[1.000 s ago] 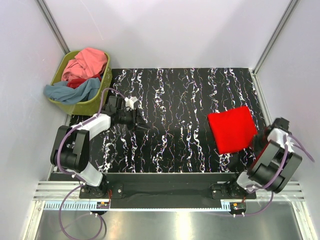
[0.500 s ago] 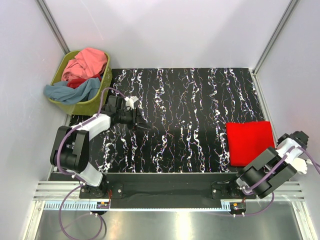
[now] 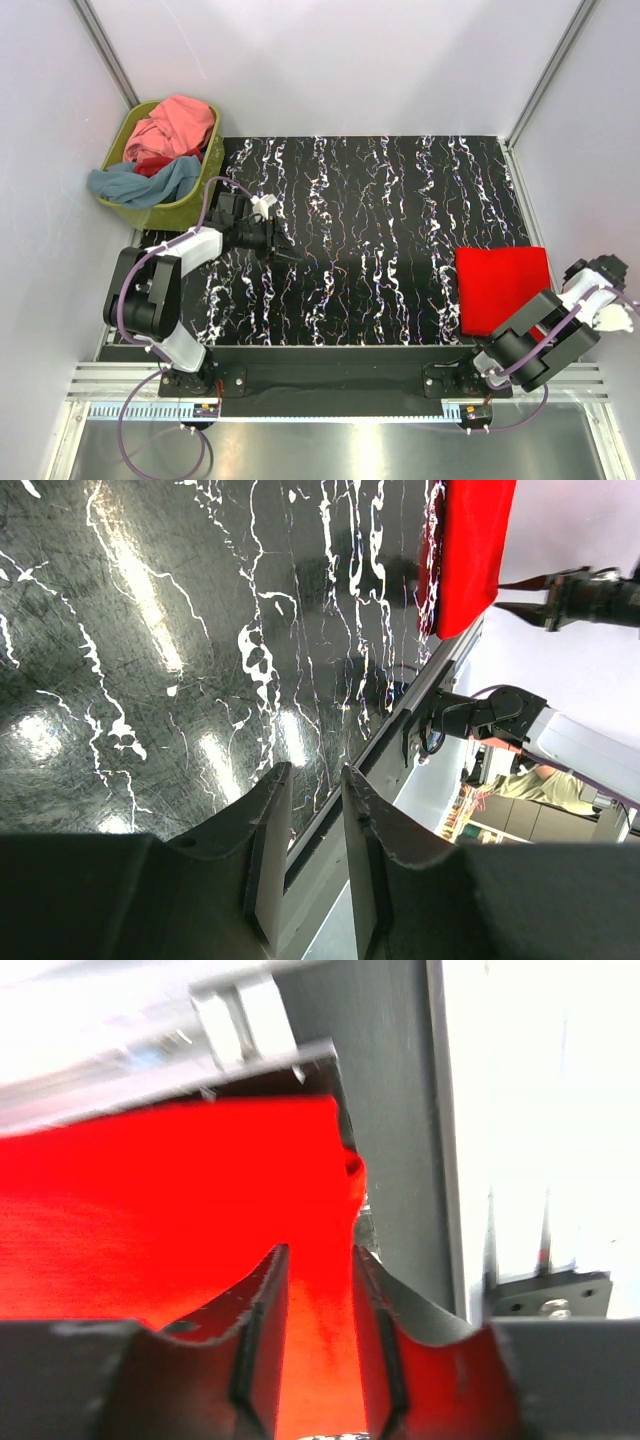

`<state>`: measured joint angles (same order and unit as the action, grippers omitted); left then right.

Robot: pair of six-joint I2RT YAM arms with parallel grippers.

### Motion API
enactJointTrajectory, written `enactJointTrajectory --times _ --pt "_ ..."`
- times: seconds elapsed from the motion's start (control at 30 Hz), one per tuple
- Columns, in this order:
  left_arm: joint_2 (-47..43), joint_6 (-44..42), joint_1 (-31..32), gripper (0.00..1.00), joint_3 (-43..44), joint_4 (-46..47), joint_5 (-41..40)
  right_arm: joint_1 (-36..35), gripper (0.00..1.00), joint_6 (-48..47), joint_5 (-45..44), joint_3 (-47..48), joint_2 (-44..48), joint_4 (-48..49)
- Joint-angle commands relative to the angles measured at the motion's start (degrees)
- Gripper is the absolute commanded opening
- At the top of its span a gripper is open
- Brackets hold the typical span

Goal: Fold and stack the t-shirts
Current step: Neatly place the folded tshirt to the corner, then reset both grippers

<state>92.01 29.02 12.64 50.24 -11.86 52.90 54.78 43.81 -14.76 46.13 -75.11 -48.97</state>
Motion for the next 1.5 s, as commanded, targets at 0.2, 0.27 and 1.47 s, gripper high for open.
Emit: enactJointTrajectory --times 0.2,0.27,1.47 --pt "2.21 1.57 -0.34 0.31 1.88 4.74 2.91 -20.92 0.44 -4.35 -7.91 19.33 -3.11 -9.12" --pt "1.95 1.57 -0.43 0.31 1.79 4.83 2.99 -27.07 0.44 -4.0 -5.72 20.66 -3.72 -8.86" --pt "-95.31 55.78 1.68 0.64 -59.03 24.76 -11.5 -70.87 1.0 23.48 66.96 -41.46 65.54 41.31"
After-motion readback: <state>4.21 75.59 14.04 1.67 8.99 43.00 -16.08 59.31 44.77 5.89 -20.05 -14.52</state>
